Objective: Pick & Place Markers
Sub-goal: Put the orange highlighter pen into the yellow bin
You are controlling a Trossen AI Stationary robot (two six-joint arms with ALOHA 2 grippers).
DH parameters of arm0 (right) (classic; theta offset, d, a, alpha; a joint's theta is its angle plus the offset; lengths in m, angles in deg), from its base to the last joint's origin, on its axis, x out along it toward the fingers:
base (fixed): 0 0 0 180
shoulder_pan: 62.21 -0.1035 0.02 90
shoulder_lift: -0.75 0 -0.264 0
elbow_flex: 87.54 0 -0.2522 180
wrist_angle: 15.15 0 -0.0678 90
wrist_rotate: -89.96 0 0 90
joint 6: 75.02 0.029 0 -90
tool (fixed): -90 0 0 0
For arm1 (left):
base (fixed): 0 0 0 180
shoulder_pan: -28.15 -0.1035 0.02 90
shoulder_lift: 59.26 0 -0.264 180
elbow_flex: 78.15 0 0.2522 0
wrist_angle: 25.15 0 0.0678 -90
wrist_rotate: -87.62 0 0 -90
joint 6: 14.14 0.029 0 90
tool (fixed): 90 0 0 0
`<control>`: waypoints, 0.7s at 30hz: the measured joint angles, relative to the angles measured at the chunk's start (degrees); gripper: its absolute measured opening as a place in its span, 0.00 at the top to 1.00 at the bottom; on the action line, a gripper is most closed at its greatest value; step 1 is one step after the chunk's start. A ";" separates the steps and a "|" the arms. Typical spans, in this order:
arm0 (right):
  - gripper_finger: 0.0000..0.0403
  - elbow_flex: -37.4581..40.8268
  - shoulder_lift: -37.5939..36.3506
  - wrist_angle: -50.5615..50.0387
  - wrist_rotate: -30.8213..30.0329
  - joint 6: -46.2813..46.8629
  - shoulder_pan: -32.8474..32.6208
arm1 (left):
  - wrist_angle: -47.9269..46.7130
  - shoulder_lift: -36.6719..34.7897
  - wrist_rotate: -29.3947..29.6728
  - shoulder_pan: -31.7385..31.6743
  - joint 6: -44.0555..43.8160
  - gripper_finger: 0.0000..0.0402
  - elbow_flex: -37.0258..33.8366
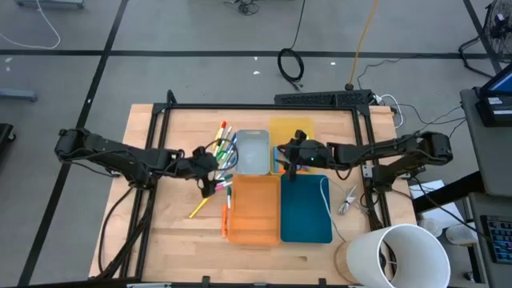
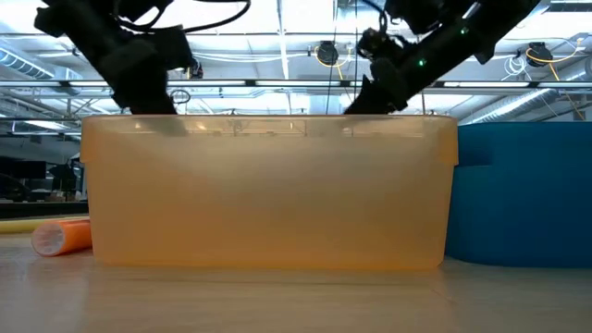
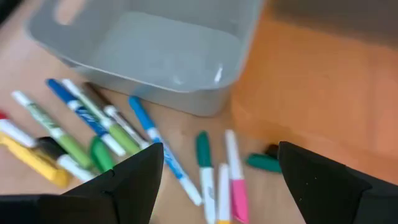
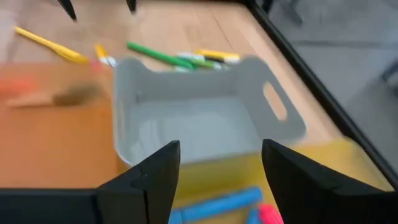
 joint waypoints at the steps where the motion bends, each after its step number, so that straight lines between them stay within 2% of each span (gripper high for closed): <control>1: 0.47 0.00 0.00 0.81 0.03 -0.53 -0.57 | 0.10 0.00 -0.02 0.78 0.01 0.20 -0.30; 5: 0.48 0.00 0.00 3.34 -0.18 -3.28 -1.89 | 2.99 0.80 -0.34 4.98 -2.34 0.20 -2.95; 9: 0.47 0.00 0.00 5.15 -0.25 -5.41 -2.11 | 2.81 4.77 -3.48 11.88 -7.80 0.20 -3.29; 15: 0.47 0.00 0.00 6.55 -0.28 -5.63 -1.98 | 0.05 15.91 -3.61 20.30 -12.53 0.20 7.20; 18: 0.48 0.00 0.00 6.59 -0.30 -5.39 -1.98 | -5.76 23.44 -3.30 22.35 -14.75 0.20 13.91; 21: 0.48 0.00 0.00 6.56 -0.32 -4.46 -1.98 | -12.60 29.57 -6.13 22.45 -20.46 0.20 19.87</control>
